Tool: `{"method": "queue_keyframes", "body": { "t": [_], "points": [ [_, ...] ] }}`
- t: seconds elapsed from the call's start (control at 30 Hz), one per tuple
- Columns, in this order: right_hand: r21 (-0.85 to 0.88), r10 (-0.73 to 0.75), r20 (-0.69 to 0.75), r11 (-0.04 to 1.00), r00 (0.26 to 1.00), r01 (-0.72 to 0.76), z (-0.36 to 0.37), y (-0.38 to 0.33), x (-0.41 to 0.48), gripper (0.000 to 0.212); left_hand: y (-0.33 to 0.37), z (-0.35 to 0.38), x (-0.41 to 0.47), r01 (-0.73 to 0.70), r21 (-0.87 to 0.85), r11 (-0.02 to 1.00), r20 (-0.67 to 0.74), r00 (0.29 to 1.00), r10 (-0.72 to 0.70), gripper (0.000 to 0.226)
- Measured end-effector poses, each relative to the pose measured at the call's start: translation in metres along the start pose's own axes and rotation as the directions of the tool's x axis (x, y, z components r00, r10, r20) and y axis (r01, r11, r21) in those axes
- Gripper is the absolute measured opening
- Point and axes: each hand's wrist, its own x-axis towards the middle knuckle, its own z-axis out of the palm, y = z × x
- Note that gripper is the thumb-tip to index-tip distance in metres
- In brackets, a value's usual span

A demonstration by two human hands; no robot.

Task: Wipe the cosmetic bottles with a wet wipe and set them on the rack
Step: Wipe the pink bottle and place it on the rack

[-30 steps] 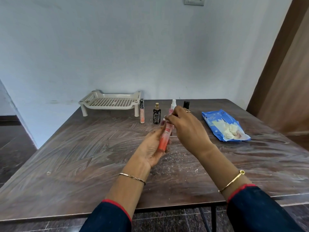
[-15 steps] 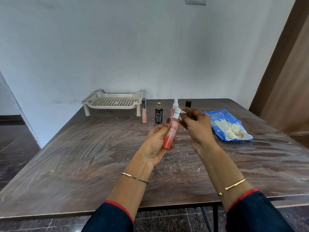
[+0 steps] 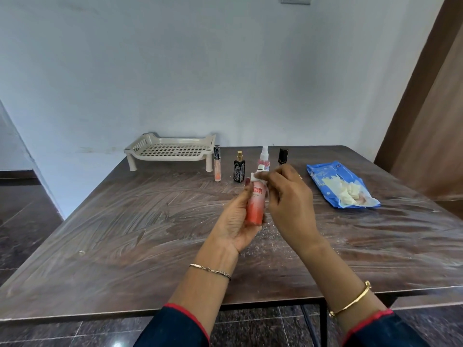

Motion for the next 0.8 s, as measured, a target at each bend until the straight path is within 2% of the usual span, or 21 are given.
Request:
{"method": "queue_keyframes", "body": {
  "t": [0.13, 0.2, 0.3, 0.4, 0.5, 0.57, 0.6, 0.63, 0.67, 0.73, 0.8],
  "points": [
    [-0.162, -0.125, 0.086, 0.977, 0.988, 0.137, 0.000, -0.001, -0.015, 0.025, 0.000, 0.009, -0.004, 0.021, -0.152, 0.988, 0.014, 1.000, -0.019, 0.032],
    [-0.153, -0.138, 0.146, 0.975, 0.980, 0.160, 0.003, -0.005, -0.026, 0.030, 0.007, 0.012, -0.003, 0.002, -0.240, 0.971, -0.011, 1.000, -0.005, 0.035],
    [-0.057, -0.113, 0.171, 0.991, 0.979, 0.124, 0.004, -0.007, -0.036, 0.035, 0.015, 0.012, 0.002, -0.018, -0.327, 0.945, -0.060, 0.998, -0.001, 0.037],
    [-0.012, -0.076, 0.156, 0.997, 0.985, 0.079, 0.005, -0.007, -0.042, 0.040, 0.014, 0.008, 0.008, -0.084, -0.320, 0.944, -0.151, 0.988, 0.037, 0.039],
    [0.040, -0.050, 0.129, 0.998, 0.990, 0.046, 0.010, -0.008, -0.047, 0.036, 0.014, 0.005, 0.009, -0.120, -0.355, 0.927, -0.177, 0.982, 0.060, 0.042],
    [0.102, 0.033, 0.054, 0.994, 0.998, -0.039, 0.016, -0.012, -0.048, 0.030, 0.016, 0.007, 0.007, -0.137, -0.332, 0.933, -0.179, 0.981, 0.081, 0.039],
    [0.175, 0.130, 0.007, 0.976, 0.991, -0.130, 0.018, -0.015, -0.047, 0.028, 0.017, 0.010, 0.005, -0.146, -0.316, 0.938, -0.180, 0.979, 0.093, 0.037],
    [0.292, 0.265, -0.021, 0.924, 0.964, -0.248, 0.020, -0.019, -0.045, 0.028, 0.019, 0.014, 0.005, -0.160, -0.300, 0.940, -0.175, 0.978, 0.111, 0.035],
    [0.444, 0.418, -0.013, 0.816, 0.908, -0.370, 0.021, -0.023, -0.041, 0.029, 0.020, 0.016, 0.004, -0.181, -0.287, 0.941, -0.171, 0.976, 0.135, 0.034],
    [0.722, 0.673, 0.122, 0.444, 0.729, -0.531, 0.022, -0.028, -0.034, 0.026, 0.022, 0.018, 0.004, -0.247, -0.254, 0.935, -0.173, 0.963, 0.207, 0.029],
    [0.834, 0.774, 0.300, 0.071, 0.557, -0.547, 0.021, -0.031, -0.029, 0.020, 0.021, 0.015, 0.006, -0.326, -0.145, 0.934, -0.193, 0.935, 0.297, 0.020]
  ]
}}
